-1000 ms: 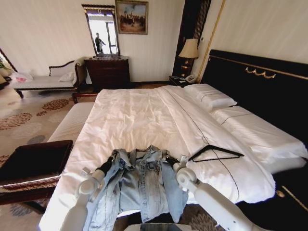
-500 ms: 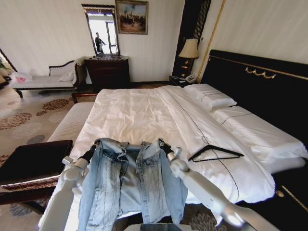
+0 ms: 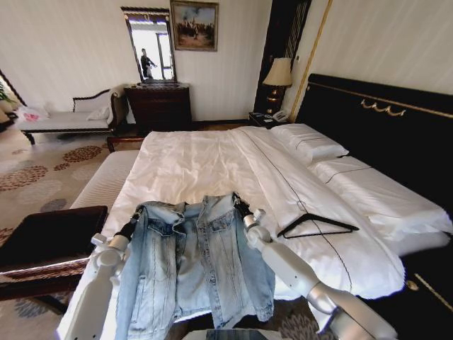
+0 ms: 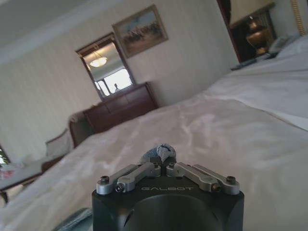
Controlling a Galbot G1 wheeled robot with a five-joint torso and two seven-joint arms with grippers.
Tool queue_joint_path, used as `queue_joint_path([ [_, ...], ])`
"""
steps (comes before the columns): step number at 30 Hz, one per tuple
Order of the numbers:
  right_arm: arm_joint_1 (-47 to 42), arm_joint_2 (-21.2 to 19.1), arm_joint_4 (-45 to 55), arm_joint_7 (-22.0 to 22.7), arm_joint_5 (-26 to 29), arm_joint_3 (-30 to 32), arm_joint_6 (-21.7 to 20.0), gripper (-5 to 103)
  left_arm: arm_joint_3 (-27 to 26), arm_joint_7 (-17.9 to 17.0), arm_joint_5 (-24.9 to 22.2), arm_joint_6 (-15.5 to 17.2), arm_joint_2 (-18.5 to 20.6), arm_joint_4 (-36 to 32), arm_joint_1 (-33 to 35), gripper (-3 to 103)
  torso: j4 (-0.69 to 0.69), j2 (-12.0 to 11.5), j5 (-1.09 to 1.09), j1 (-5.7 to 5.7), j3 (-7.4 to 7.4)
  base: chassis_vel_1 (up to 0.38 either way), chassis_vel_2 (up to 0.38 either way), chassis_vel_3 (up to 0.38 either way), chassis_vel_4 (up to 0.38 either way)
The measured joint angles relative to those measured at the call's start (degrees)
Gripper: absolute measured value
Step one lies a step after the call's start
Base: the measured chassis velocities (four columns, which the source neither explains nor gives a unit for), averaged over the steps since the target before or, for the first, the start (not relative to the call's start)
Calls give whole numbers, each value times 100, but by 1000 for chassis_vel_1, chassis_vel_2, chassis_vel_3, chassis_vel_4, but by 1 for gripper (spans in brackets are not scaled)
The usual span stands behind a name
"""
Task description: Pick up the clothes from the bed and hang them on the clothes hanger.
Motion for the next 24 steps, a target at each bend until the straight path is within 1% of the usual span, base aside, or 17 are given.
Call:
queue_joint_path([
  [2,-37,9,-108,101,-7,13,-71,1,22,11,85,-23,-20,240,-104,2,1,-1,0,2,0,0,0,0,0],
  [6,-94,7,-243,153,-67,0,-116,1,68,-3,158,-34,-21,493,-190,2,0,0,1,2,0,0,0,0,0],
  [7,-130,8,-279,240,-115,-16,-177,1,105,-67,194,-34,-25,646,-238,2,0,0,1,0,0,0,0,0,0],
  [9,-141,9,-287,300,-140,-21,-211,1,126,-107,216,-35,-27,716,-262,2,0,0,0,0,0,0,0,0,0],
  [12,-162,22,-317,496,-261,-61,-304,1,216,-267,311,-28,-32,963,-342,2,0,0,0,1,0,0,0,0,0],
  [14,-163,22,-319,509,-276,-69,-311,1,237,-299,338,-25,-31,988,-348,2,0,0,0,1,0,0,0,0,0],
  [16,-192,11,-300,534,-397,-142,-333,1,351,-409,616,-22,-7,991,-321,2,-1,0,0,2,0,0,0,0,0],
  [17,-214,1,-271,535,-445,-164,-333,-2,385,-420,707,-22,0,937,-281,2,-1,-1,-1,2,1,0,0,0,0],
  [19,-239,-9,-225,534,-495,-186,-333,-2,415,-422,786,-22,6,868,-235,2,-1,0,-1,2,0,0,0,0,0],
  [20,-276,-26,-153,526,-568,-210,-332,3,454,-424,914,-14,16,726,-149,-1,-1,0,-1,1,0,0,0,0,0],
  [23,-398,-96,75,450,-881,-200,-229,19,516,-422,1271,4,57,251,171,14,0,0,0,0,0,0,0,0,0],
  [24,-398,-96,75,450,-881,-200,-229,19,516,-422,1271,4,57,251,171,14,0,0,0,0,0,0,0,0,0],
])
